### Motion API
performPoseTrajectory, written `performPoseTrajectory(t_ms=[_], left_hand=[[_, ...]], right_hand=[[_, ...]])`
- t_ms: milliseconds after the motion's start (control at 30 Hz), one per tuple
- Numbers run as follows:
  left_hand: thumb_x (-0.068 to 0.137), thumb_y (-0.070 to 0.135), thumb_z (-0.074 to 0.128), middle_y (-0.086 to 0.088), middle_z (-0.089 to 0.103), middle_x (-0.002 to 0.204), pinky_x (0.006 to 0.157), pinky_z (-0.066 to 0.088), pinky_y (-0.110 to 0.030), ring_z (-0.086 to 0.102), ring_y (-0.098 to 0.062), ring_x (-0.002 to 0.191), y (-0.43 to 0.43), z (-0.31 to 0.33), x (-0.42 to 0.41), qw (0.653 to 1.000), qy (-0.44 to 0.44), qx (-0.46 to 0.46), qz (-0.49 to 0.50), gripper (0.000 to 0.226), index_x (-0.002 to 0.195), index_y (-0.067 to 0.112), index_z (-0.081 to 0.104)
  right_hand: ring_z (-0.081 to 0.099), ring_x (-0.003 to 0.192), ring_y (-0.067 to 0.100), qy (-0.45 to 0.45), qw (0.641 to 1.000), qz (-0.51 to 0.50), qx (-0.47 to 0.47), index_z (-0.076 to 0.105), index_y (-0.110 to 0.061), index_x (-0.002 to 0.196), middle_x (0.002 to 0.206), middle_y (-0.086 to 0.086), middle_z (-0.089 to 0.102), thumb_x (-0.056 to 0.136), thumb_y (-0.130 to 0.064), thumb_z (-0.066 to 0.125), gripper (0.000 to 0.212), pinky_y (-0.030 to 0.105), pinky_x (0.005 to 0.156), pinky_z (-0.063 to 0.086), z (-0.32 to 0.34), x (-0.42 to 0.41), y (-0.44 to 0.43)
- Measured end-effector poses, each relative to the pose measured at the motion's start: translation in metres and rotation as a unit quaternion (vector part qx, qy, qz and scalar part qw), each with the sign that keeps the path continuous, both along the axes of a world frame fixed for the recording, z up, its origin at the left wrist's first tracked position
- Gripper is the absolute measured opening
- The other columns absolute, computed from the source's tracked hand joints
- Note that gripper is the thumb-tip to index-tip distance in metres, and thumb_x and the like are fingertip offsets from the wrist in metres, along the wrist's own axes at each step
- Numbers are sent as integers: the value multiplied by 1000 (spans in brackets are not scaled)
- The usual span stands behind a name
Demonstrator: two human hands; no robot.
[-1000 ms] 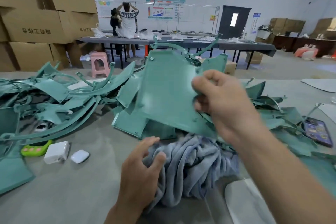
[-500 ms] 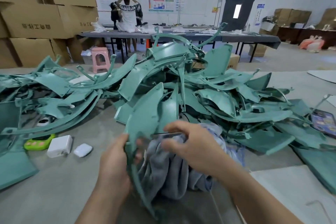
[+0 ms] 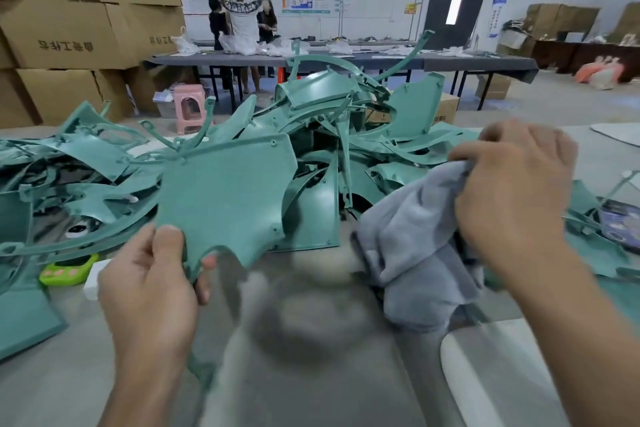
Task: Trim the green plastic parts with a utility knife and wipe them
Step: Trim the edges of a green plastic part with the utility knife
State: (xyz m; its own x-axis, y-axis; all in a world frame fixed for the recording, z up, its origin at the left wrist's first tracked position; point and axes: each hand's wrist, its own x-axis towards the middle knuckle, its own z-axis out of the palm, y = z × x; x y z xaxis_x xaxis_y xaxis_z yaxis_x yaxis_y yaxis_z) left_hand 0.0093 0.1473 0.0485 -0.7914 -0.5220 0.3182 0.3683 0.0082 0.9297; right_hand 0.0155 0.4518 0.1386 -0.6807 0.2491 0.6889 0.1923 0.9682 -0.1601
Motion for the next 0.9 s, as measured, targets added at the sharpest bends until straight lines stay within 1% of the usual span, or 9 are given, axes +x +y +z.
performPoseTrajectory(t_ms=[133,233,400,467,533,600,667,733,900], left_hand=[[98,42,47,-2,49,56,49,37,-30,43,-21,49,17,-4,9,942,61,-281,173,26,82,23,53],[93,34,50,4,50,57,54,29,-23,47,-25,46,43,-17,11,848,59,-466,244,16,97,23,60],[68,17,86,-6,69,67,41,46,-32,63,-31,53,70,-52,7,798,-45,-590,117,37,104,14,80],[55,36,96,-5,71,72,42,50,-34,66,-30,58,72,-58,7,739,-126,-661,34,58,106,16,78],[73,70,70,4,73,105,64,55,-37,70,-23,88,76,-62,9,675,-192,-713,-3,71,129,27,67],[80,81,39,10,71,113,73,51,-38,68,-20,98,77,-62,14,677,-190,-711,-2,70,124,33,65],[82,75,48,9,72,91,63,50,-34,68,-21,81,75,-53,17,702,-171,-692,0,53,85,28,73],[80,60,68,3,75,104,69,56,-36,70,-24,95,71,-45,12,737,-148,-658,47,36,76,26,77],[88,42,66,1,53,147,108,44,-43,49,-23,134,64,-52,-6,806,-189,-559,-50,61,144,23,51]], right_hand=[[41,136,24,-217,964,155,-21,67,-31,126,143,7,46,60,2,52,75,40,112,37,3,26,-24],[36,134,12,-316,891,323,52,64,-31,123,147,-1,45,61,-8,50,67,36,117,24,-26,36,-57],[36,139,25,-398,888,182,141,55,-19,138,148,4,47,96,-49,52,51,40,119,16,-74,23,-59],[47,128,26,-387,905,124,125,63,-22,126,135,6,58,97,-60,42,52,42,113,23,-78,27,-46],[59,107,28,-382,904,102,160,68,-30,110,109,3,66,97,-58,26,52,45,93,29,-74,37,-31],[61,102,24,-414,885,61,202,64,-33,106,94,-5,63,93,-46,38,32,44,85,25,-63,43,-21],[60,111,20,-445,876,23,186,57,-31,109,101,-8,65,90,-34,57,18,42,94,29,-52,45,-19],[58,112,20,-435,883,59,166,51,-31,94,109,-5,68,90,-30,54,6,40,99,31,-47,50,-26],[58,75,25,-342,896,284,10,63,-17,79,86,-2,65,68,-10,44,23,35,59,43,-71,54,-64]])
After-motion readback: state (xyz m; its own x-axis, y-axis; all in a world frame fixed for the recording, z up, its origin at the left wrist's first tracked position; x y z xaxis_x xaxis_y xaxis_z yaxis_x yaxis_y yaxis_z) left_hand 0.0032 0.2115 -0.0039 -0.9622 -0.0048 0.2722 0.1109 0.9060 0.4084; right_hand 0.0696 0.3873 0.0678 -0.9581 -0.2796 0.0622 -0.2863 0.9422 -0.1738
